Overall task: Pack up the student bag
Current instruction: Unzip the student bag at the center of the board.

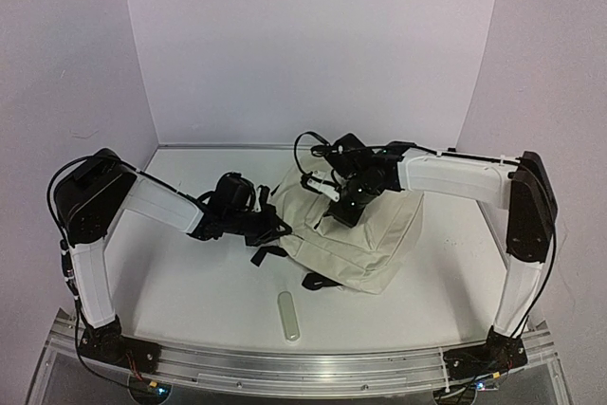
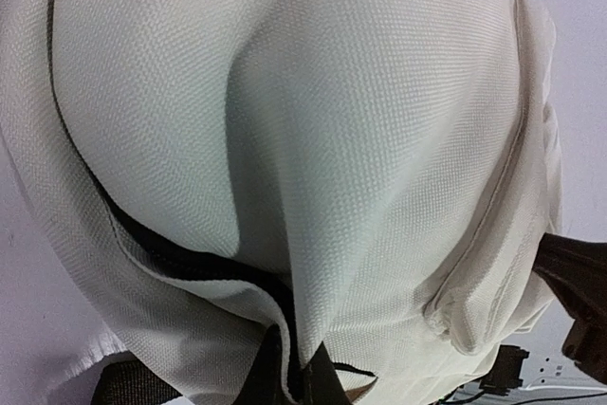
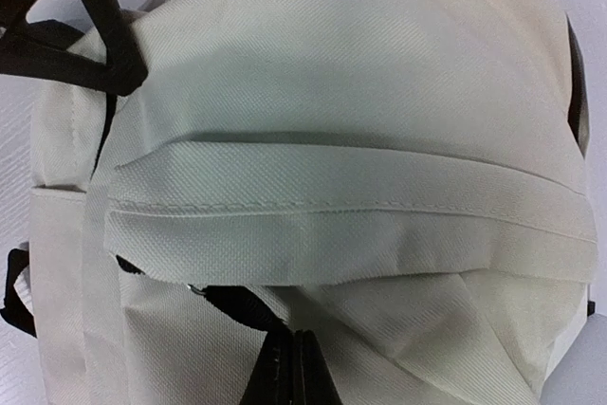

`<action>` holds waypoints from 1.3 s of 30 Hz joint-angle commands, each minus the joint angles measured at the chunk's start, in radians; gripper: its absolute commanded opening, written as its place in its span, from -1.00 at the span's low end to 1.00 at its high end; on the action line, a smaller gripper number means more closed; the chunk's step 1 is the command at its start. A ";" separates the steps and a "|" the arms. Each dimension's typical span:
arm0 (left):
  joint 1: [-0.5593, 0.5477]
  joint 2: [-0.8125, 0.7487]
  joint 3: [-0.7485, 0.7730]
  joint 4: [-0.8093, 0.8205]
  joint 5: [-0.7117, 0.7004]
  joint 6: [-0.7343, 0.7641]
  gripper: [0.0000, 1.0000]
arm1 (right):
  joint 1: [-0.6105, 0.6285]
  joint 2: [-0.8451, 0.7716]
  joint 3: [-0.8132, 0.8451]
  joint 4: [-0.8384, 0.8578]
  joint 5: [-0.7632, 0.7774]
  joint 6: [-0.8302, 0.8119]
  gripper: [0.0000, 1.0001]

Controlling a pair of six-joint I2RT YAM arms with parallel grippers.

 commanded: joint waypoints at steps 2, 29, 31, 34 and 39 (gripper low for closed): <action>0.030 0.030 0.006 -0.091 -0.063 0.018 -0.99 | -0.021 -0.072 0.011 0.015 0.097 -0.006 -1.00; 0.060 -0.062 -0.065 -0.090 -0.071 0.126 -0.94 | -0.307 0.006 0.155 -0.064 -0.404 0.055 -1.00; 0.049 -0.131 -0.091 -0.049 -0.082 0.188 -0.50 | -0.285 -0.010 0.139 -0.073 -0.485 0.088 -1.00; 0.033 -0.240 -0.133 0.014 -0.127 0.269 -0.06 | -0.252 -0.016 0.122 -0.077 -0.559 0.134 -1.00; 0.023 -0.336 -0.129 0.004 -0.145 0.435 0.18 | -0.231 0.012 0.141 -0.081 -0.581 0.170 -1.00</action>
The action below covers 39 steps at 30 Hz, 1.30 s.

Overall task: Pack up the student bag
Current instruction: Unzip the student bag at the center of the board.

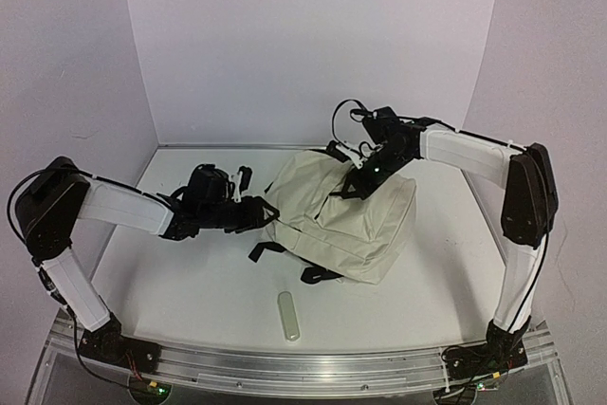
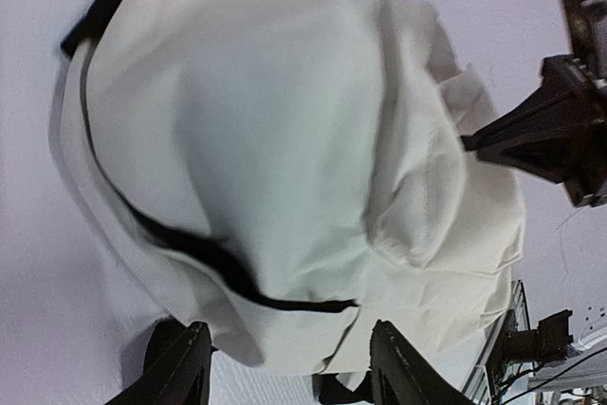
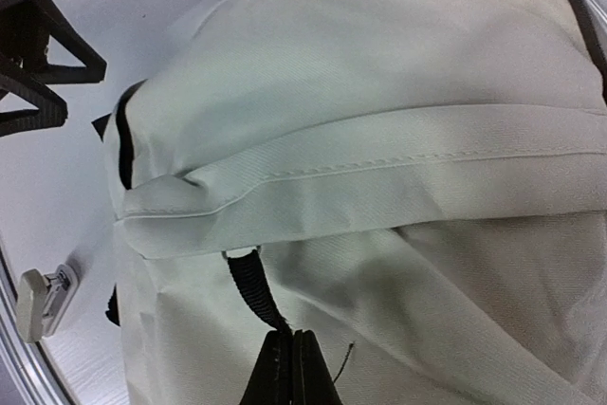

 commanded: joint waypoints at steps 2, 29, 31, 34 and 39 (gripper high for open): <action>-0.014 -0.093 0.038 -0.006 -0.031 0.245 0.20 | 0.024 -0.025 0.025 -0.020 -0.060 0.069 -1.00; -0.202 0.298 0.496 -0.199 -0.325 0.529 -0.18 | 0.025 -0.018 0.042 -0.033 -0.021 0.166 -1.00; -0.204 0.300 0.502 -0.211 -0.327 0.537 -0.34 | 0.025 -0.020 0.046 -0.033 -0.015 0.166 -1.00; -0.206 0.296 0.503 -0.231 -0.339 0.543 -0.69 | 0.025 -0.018 0.051 -0.033 0.012 0.166 -1.00; -0.206 0.258 0.459 -0.234 -0.327 0.546 -0.99 | 0.011 -0.011 0.081 -0.032 0.105 0.165 -1.00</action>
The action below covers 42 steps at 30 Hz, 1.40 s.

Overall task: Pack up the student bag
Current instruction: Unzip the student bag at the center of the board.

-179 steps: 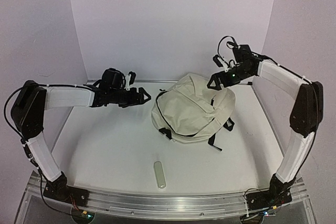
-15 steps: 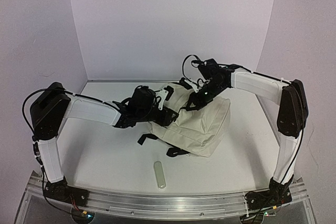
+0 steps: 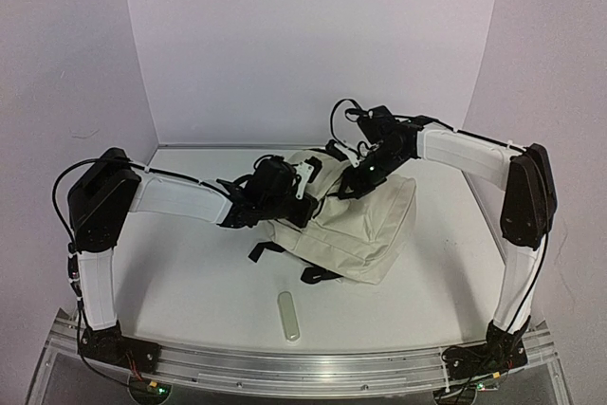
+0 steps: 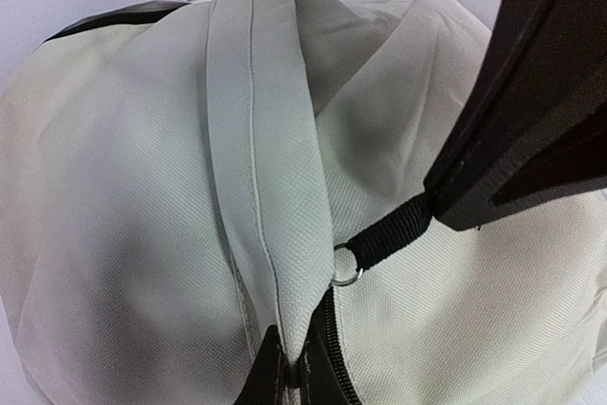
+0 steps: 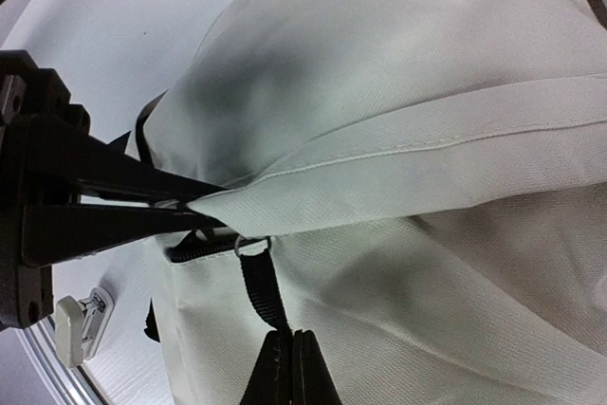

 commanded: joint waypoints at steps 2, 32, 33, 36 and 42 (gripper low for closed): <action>0.000 -0.057 -0.037 -0.046 0.002 0.016 -0.99 | -0.029 -0.004 0.084 -0.004 0.125 0.014 -1.00; 0.000 -0.190 -0.227 -0.018 0.081 -0.012 -1.00 | -0.278 0.315 0.466 -0.004 0.343 -0.013 -1.00; -0.001 -0.183 -0.213 -0.021 0.086 -0.016 -1.00 | -0.279 0.321 0.470 -0.005 0.323 -0.008 -1.00; -0.005 -0.161 -0.171 -0.037 0.082 -0.017 -1.00 | -0.277 0.322 0.463 -0.008 0.257 0.008 -1.00; -0.006 -0.199 -0.084 -0.215 0.101 0.002 -0.03 | -0.277 0.224 0.389 -0.041 0.089 0.010 -0.23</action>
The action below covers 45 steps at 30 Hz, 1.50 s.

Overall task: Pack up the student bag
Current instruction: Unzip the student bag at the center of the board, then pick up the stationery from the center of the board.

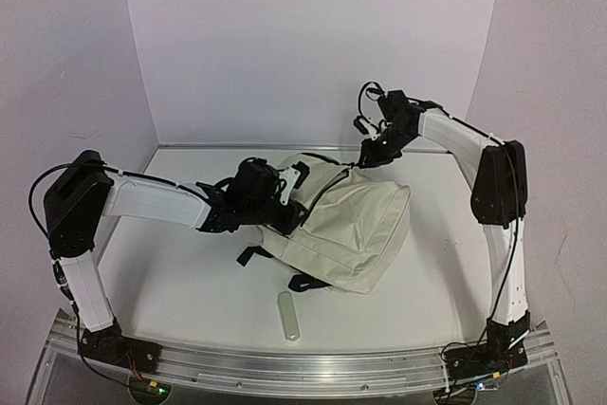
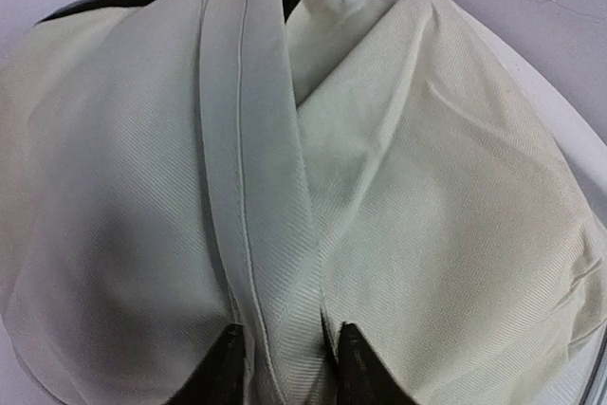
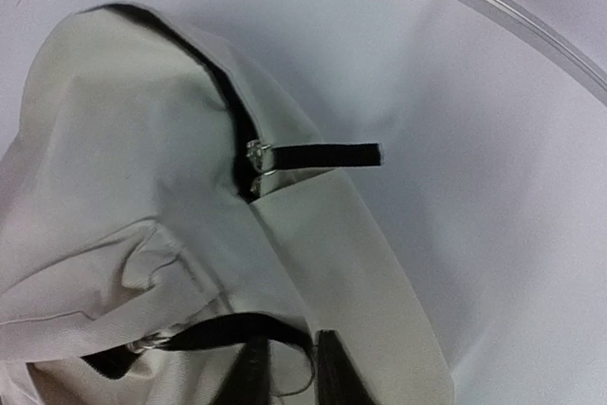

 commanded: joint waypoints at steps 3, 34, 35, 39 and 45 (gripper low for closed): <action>-0.009 -0.119 0.094 -0.325 0.065 0.054 0.48 | -0.064 -0.159 -0.087 0.034 -0.059 0.022 0.27; -0.399 -0.034 0.164 -0.898 -0.127 -0.885 0.99 | -0.043 -0.519 -0.456 0.038 -0.145 0.046 0.69; -0.408 0.002 0.189 -0.906 -0.124 -0.888 0.99 | -0.043 -0.524 -0.461 0.041 -0.148 0.046 0.69; -0.415 0.105 0.267 -0.960 -0.113 -0.891 0.87 | -0.042 -0.551 -0.489 0.047 -0.151 0.049 0.69; -0.416 0.175 0.299 -0.948 -0.077 -0.871 0.63 | -0.043 -0.599 -0.513 0.051 -0.146 0.047 0.69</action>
